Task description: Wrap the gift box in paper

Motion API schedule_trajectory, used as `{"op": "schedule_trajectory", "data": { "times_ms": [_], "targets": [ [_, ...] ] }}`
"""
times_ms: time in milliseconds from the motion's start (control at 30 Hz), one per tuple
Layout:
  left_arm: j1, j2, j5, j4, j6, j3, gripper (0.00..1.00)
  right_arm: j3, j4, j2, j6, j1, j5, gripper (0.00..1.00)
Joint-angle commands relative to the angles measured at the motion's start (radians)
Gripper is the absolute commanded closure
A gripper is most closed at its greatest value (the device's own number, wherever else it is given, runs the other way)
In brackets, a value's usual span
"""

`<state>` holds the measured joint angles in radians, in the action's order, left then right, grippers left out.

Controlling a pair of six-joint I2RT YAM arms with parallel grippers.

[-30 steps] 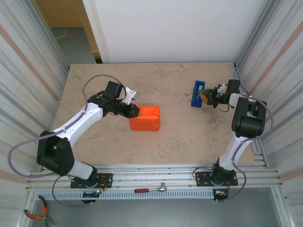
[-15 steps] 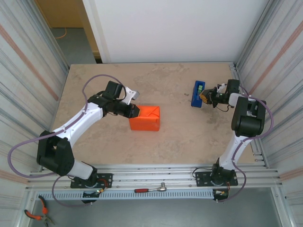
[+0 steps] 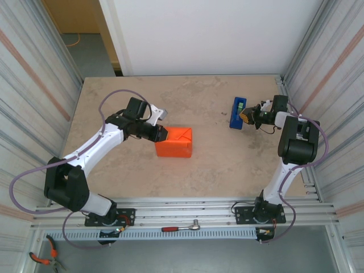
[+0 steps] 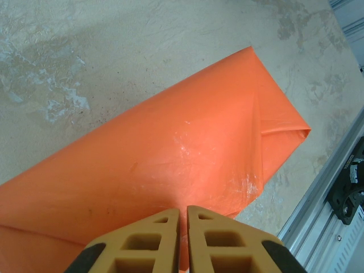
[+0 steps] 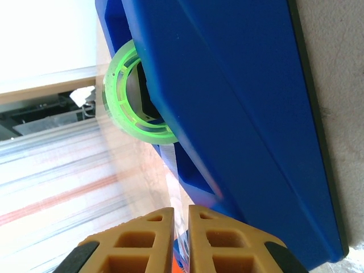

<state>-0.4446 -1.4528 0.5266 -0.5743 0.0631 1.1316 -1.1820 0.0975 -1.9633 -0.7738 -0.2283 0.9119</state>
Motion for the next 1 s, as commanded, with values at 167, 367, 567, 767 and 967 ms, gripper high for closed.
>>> {"op": "schedule_trajectory", "data": {
  "times_ms": [167,367,567,767,967],
  "targets": [
    [-0.009,-0.029,-0.010,-0.061,-0.019,-0.044,0.87,-0.029,0.010,-0.019,0.017,0.018,0.053,0.95],
    [-0.010,-0.028,-0.010,-0.061,-0.020,-0.044,0.87,-0.007,-0.027,0.009,-0.019,0.018,0.064,1.00],
    [-0.011,-0.030,-0.016,-0.062,-0.018,-0.046,0.87,0.036,-0.109,0.079,-0.096,0.032,0.073,1.00],
    [-0.016,-0.037,-0.019,-0.064,-0.017,-0.049,0.87,0.051,-0.109,0.138,-0.111,0.052,0.065,1.00],
    [-0.020,-0.042,-0.022,-0.065,-0.019,-0.048,0.87,0.092,-0.117,0.183,-0.134,0.053,0.053,1.00]
  ]
}}
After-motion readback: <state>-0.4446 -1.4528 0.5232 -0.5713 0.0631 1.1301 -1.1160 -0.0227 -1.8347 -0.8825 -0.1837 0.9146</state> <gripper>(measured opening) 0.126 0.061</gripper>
